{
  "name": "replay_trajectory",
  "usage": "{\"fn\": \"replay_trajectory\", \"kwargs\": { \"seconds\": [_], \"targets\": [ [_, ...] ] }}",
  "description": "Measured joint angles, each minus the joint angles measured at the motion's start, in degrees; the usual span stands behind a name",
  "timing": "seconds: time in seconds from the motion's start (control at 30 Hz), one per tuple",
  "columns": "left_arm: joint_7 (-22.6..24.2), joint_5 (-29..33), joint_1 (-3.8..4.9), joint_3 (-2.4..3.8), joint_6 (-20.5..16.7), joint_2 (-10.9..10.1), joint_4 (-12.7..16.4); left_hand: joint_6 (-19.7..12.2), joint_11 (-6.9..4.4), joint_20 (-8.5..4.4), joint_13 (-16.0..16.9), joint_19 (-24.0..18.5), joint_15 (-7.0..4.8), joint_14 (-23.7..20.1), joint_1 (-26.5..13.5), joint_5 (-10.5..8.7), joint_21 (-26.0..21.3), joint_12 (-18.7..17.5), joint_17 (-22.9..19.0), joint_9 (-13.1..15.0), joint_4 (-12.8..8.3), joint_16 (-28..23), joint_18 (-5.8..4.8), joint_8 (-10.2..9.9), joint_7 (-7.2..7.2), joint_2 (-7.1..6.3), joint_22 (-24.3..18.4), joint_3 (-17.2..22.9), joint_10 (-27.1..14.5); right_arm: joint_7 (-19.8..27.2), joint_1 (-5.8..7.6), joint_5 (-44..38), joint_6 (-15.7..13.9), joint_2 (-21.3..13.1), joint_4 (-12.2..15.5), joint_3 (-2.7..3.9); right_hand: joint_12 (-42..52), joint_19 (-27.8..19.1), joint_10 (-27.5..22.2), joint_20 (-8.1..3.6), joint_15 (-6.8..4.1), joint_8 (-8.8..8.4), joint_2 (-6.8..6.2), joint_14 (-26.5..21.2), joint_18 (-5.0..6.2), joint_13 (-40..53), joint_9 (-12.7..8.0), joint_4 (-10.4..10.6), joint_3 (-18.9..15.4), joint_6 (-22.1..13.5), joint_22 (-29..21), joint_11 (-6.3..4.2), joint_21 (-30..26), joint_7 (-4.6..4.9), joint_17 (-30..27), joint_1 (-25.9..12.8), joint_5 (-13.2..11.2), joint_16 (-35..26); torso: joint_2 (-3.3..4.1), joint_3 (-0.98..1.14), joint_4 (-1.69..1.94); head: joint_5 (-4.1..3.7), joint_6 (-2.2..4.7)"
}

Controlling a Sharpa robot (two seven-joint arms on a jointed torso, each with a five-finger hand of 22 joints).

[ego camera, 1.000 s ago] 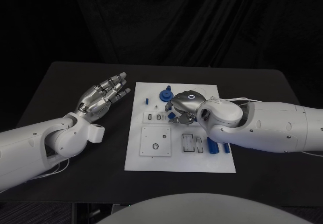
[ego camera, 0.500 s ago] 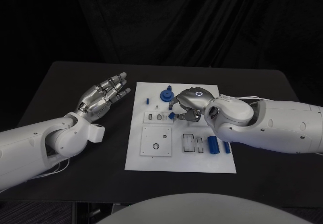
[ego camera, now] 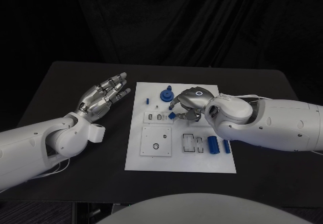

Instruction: Assemble the parts on the task board

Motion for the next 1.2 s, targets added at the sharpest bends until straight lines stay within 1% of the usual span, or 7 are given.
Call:
{"fn": "replay_trajectory", "kwargs": {
  "seconds": [0.07, 0.3, 0.63, 0.8, 1.0, 1.13, 1.2],
  "targets": [
    [0.0, 0.0, -0.01, 0.0, 0.01, 0.03, -0.01, 0.0, 0.0, 0.0, 0.0, 0.0, 0.0, 0.0, 0.0, 0.0, 0.0, 0.0, 0.0, 0.0, 0.0, 0.0, 0.0, 0.0, 0.0, 0.0, 0.0, 0.0, 0.0, 0.1, -0.05, 0.0, 0.24, 0.11, -0.19, 0.0, 0.0, 0.0, 0.0, 0.0, 0.0, 0.0, 0.0, 0.0, 0.0, 0.0, 0.0, 0.0, 0.0, 0.24, 0.0, 0.0, 0.0, 0.24, 0.0, 0.0, 0.0, 0.0, 0.01, 0.0, -0.01, 0.03, 0.0],
    [-0.01, 0.0, -0.03, 0.0, 0.04, 0.07, -0.02, 0.0, 0.0, 0.0, 0.0, 0.0, 0.0, 0.0, 0.0, 0.0, 0.0, 0.0, 0.0, 0.0, 0.0, 0.0, 0.0, 0.0, 0.0, 0.0, 0.0, 0.0, 0.0, 0.48, -0.23, 0.0, 0.86, 0.55, -0.51, 0.0, 0.0, 0.0, 0.0, 0.0, 0.0, 0.27, -0.23, 0.0, 0.0, 0.0, -0.09, -0.16, 0.16, 0.82, -0.01, 0.0, 0.0, 0.21, 0.0, 0.23, -0.54, 0.0, 0.02, 0.01, 0.0, 0.01, 0.0],
    [-0.02, 0.0, -0.04, 0.0, 0.06, 0.08, -0.04, 0.0, 0.0, 0.0, 0.0, 0.0, 0.0, 0.0, 0.0, 0.0, 0.0, 0.0, 0.0, 0.0, 0.0, 0.0, 0.0, 0.0, 0.0, 0.0, 0.0, 0.0, 0.0, 1.12, -0.41, 0.0, 1.6, 1.01, -0.8, -0.01, 0.0, 0.0, -0.02, 0.0, 0.0, 0.27, -0.67, 0.0, 0.0, 0.0, -0.29, -0.63, 0.63, 1.36, -0.01, -0.03, 0.0, -0.33, 0.0, 0.67, -2.06, 0.0, 0.01, 0.01, 0.02, 0.0, 0.0],
    [-0.02, 0.0, -0.05, 0.0, 0.07, 0.1, -0.06, 0.0, 0.0, 0.0, 0.0, 0.0, 0.0, 0.0, 0.0, 0.0, 0.0, 0.0, 0.0, 0.0, 0.0, 0.0, 0.0, 0.0, 0.0, 0.0, 0.0, 0.0, 0.0, 1.35, -0.48, 0.0, 2.07, 1.25, -1.12, -0.01, 0.0, 0.0, 0.01, 0.0, 0.0, 0.55, -0.67, 0.0, 0.0, 0.0, -0.36, -0.63, 0.63, 1.95, -0.01, -0.43, 0.0, -0.5, 0.0, 0.67, -2.93, 0.0, 0.01, 0.01, 0.02, -0.07, 0.0],
    [-0.02, 0.0, -0.06, 0.0, 0.1, 0.17, -0.09, 0.0, 0.0, 0.0, 0.0, 0.0, 0.0, 0.0, 0.0, 0.0, 0.0, 0.0, 0.0, 0.0, 0.0, 0.0, 0.0, 0.0, 0.0, 0.0, 0.0, 0.0, 0.0, 1.49, -0.53, 0.0, 2.79, 1.66, -1.55, -0.01, 0.0, 0.0, 0.01, 0.0, 0.0, 0.56, -0.67, 0.0, 0.0, 0.0, -0.36, -0.62, 0.65, 1.99, -0.02, -0.42, 0.0, -0.53, 0.0, 0.66, -2.99, 0.0, 0.01, 0.0, 0.03, -0.13, 0.01],
    [-0.02, 0.0, -0.07, 0.0, 0.11, 0.2, -0.12, 0.0, 0.0, 0.0, 0.0, 0.0, 0.0, 0.0, 0.0, 0.0, 0.0, 0.0, 0.0, 0.0, 0.0, 0.0, 0.0, 0.0, 0.0, 0.0, 0.0, 0.0, 0.0, 1.67, -0.64, -0.01, 2.97, 1.94, -1.68, 0.0, 0.0, 0.0, -0.01, 0.0, 0.0, 1.35, -0.67, 0.0, 0.0, 0.0, -0.37, -0.31, 0.95, 4.01, -0.02, -0.44, 0.0, -0.71, 0.0, 0.66, -3.74, 0.0, 0.01, -0.01, 0.03, -0.14, 0.01],
    [-0.02, 0.0, -0.07, 0.0, 0.11, 0.21, -0.12, 0.0, 0.0, 0.0, 0.0, 0.0, 0.0, 0.0, 0.0, 0.0, 0.0, 0.0, 0.0, 0.0, 0.0, 0.0, 0.0, 0.0, 0.0, 0.0, 0.0, 0.0, 0.0, 1.73, -0.65, -0.02, 2.95, 2.05, -1.78, 0.06, 0.0, 0.0, 0.03, 0.0, -0.22, 1.73, -0.61, 0.21, 0.0, 0.0, -0.42, -0.07, 1.2, 5.12, -0.02, -0.84, 0.0, -0.76, 0.0, 0.6, -4.02, 0.0, 0.01, -0.01, 0.03, -0.14, 0.01]
  ]
}}
